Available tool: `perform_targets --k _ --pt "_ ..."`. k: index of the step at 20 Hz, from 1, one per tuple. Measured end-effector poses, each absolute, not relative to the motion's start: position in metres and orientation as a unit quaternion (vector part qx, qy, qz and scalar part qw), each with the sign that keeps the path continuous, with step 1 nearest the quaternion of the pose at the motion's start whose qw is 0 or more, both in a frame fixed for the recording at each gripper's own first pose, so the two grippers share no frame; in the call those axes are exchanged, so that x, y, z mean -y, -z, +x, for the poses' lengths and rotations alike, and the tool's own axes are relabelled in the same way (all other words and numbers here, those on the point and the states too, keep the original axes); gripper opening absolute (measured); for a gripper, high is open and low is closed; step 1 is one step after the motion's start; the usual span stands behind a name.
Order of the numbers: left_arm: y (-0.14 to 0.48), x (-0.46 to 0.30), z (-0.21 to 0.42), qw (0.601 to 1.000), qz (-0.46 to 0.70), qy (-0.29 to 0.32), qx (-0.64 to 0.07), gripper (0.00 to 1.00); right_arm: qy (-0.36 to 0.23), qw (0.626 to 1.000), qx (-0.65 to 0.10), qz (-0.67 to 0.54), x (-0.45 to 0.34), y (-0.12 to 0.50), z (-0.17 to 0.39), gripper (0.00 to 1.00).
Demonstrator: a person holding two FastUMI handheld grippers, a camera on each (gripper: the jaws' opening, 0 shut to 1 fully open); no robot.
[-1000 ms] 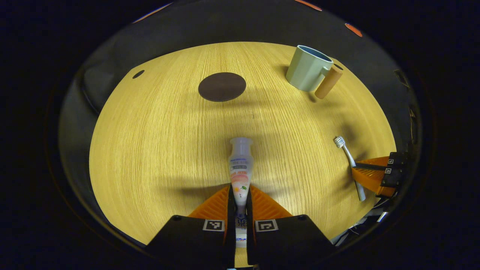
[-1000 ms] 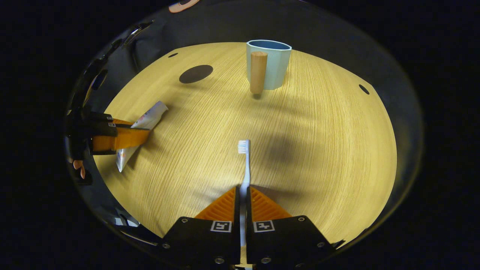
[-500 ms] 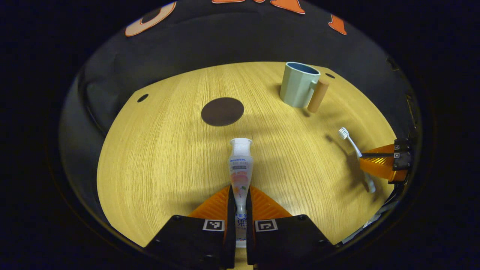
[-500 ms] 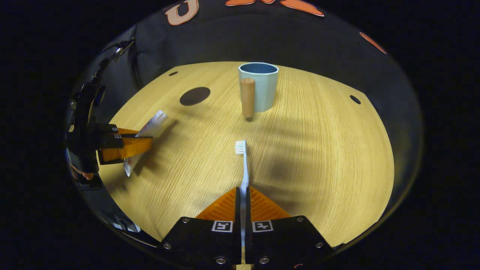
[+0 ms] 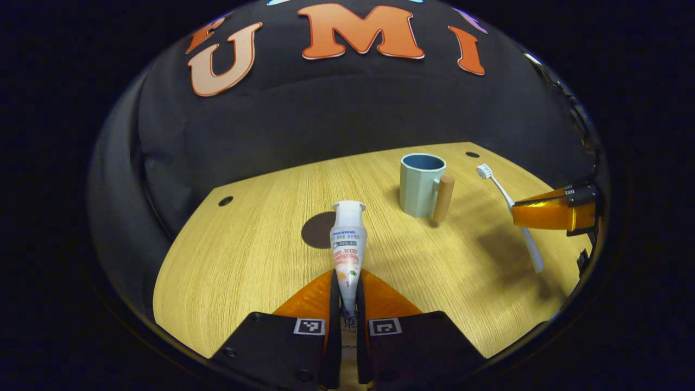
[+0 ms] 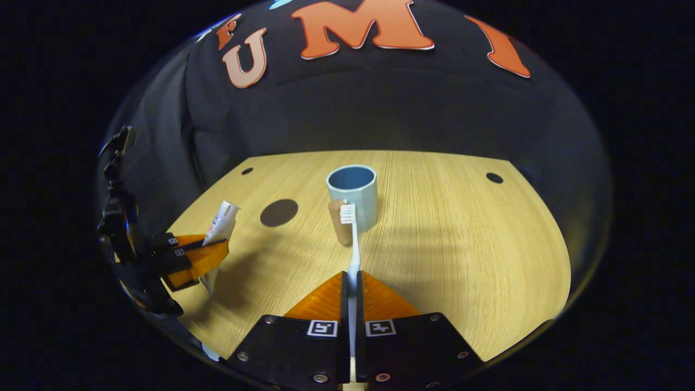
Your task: Put the toothbrush and toothpaste on the desktop into the cup, then pick up the cup and place it on the coaster on the desktop.
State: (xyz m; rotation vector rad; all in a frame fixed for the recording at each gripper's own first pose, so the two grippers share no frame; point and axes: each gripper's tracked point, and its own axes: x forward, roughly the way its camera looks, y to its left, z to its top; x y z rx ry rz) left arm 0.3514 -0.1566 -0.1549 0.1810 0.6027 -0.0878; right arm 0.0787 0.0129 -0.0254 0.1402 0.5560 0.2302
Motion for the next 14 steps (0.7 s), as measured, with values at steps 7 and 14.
perform_targets --k 7,14 --pt "0.104 0.158 0.352 0.976 0.067 0.04 -0.203 0.15 -0.112 0.973 -0.177 0.092 -0.003 -0.031 0.118 0.04" --pt "0.083 0.155 0.354 0.986 0.053 0.035 -0.152 0.15 -0.111 0.981 -0.092 0.127 -0.014 -0.071 0.16 0.04"
